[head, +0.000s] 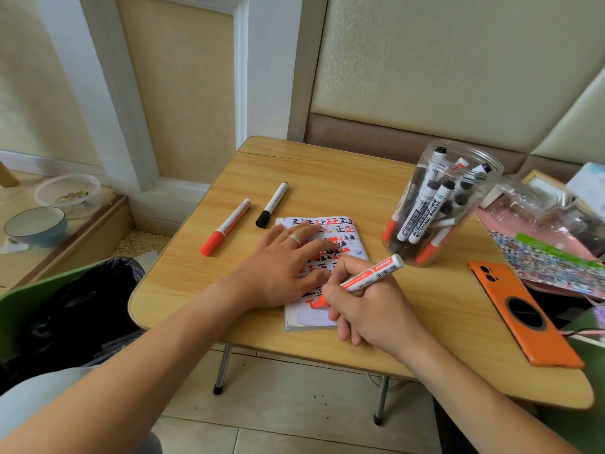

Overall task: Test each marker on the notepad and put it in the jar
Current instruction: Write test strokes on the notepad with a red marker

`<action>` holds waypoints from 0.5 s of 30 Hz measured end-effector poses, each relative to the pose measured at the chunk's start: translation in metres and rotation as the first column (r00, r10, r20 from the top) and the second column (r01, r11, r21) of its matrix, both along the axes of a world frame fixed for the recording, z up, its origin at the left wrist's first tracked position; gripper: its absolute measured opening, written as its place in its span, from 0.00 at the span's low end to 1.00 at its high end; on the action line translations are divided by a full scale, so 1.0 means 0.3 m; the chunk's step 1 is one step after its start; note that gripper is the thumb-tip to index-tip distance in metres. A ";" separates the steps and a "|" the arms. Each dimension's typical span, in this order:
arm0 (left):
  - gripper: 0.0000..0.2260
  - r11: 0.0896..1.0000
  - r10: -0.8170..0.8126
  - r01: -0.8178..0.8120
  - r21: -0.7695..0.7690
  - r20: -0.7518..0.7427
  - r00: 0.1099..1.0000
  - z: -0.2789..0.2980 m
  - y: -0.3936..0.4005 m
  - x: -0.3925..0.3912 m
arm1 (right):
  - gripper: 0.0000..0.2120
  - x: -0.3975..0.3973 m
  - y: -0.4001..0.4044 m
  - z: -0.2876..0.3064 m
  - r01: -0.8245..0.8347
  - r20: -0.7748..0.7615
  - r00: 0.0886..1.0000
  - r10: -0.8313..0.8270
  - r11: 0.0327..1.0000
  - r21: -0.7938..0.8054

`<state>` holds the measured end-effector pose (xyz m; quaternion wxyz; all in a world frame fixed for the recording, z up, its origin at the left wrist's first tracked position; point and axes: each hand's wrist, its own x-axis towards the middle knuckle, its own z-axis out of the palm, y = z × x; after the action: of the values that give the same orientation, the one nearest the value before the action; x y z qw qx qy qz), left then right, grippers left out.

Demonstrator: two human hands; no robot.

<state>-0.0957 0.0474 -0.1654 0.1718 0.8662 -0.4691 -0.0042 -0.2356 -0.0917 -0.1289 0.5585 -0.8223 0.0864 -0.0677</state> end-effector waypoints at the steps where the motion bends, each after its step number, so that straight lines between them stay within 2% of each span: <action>1: 0.34 1.000 0.000 0.000 0.002 0.000 1.000 0.000 0.000 0.000 | 0.10 0.000 0.000 0.000 -0.001 0.003 1.000 0.001 1.000 -0.001; 15: 0.32 1.000 -0.010 0.010 -0.003 0.004 1.000 -0.008 -0.002 0.007 | 0.09 0.002 -0.003 -0.007 0.048 0.009 0.999 -0.049 0.998 0.041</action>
<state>-0.0936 0.0468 -0.1678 0.1721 0.8636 -0.4738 -0.0028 -0.2351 -0.0927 -0.1310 0.5738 -0.8079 0.1049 -0.0836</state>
